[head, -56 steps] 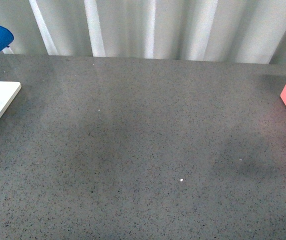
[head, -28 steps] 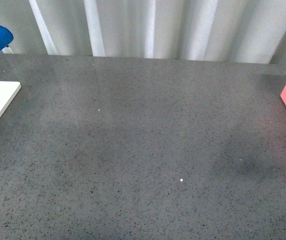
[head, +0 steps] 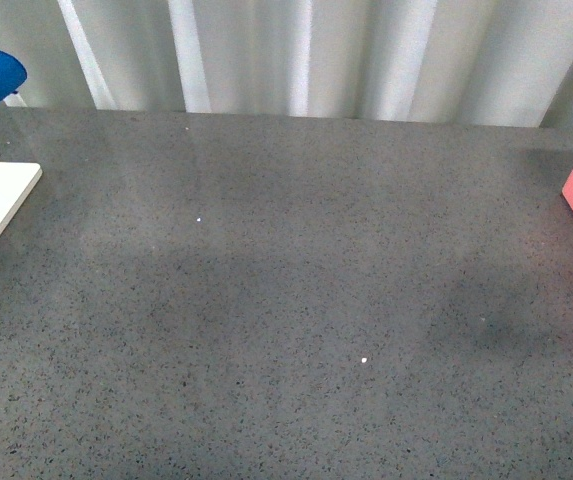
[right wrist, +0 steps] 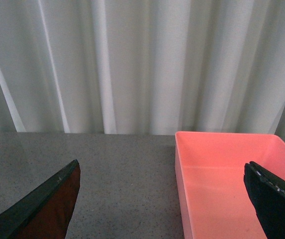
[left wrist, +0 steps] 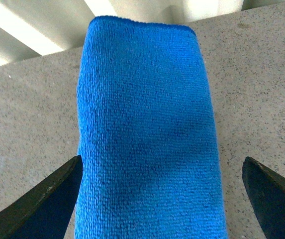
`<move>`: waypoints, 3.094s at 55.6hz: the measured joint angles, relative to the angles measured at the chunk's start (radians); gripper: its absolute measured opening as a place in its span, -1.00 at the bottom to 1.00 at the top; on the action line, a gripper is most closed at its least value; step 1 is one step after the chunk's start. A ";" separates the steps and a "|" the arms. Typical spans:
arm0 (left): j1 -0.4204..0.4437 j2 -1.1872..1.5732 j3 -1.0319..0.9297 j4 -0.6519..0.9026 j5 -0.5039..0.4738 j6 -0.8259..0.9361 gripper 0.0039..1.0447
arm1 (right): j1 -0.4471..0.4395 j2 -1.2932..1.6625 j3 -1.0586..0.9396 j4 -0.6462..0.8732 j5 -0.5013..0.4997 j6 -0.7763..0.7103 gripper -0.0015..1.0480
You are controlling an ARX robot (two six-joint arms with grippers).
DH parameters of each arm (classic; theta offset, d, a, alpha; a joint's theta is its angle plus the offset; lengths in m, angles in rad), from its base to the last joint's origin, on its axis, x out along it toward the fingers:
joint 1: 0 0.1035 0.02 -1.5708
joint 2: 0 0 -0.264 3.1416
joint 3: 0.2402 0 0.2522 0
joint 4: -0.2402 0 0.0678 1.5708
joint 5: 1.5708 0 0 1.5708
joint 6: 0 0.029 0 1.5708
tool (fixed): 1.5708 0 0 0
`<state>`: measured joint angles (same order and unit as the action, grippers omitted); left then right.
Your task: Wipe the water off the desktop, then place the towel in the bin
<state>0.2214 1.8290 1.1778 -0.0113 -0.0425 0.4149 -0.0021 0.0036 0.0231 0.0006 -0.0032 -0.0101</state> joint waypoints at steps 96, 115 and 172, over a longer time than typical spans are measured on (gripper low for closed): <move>0.021 -0.057 -0.061 -0.059 0.078 -0.060 -0.91 | 0.000 0.000 0.000 0.000 0.000 0.000 0.86; -0.063 -0.209 -0.060 -0.106 0.282 -0.165 -0.91 | 0.000 0.000 0.000 0.000 0.000 0.000 0.86; -0.566 -0.429 -0.184 0.244 0.489 -0.784 -0.91 | -0.037 0.268 0.137 -0.233 0.037 0.141 0.86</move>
<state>-0.3447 1.4002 0.9939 0.2325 0.4469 -0.3691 -0.0395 0.2718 0.1604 -0.2321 0.0338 0.1307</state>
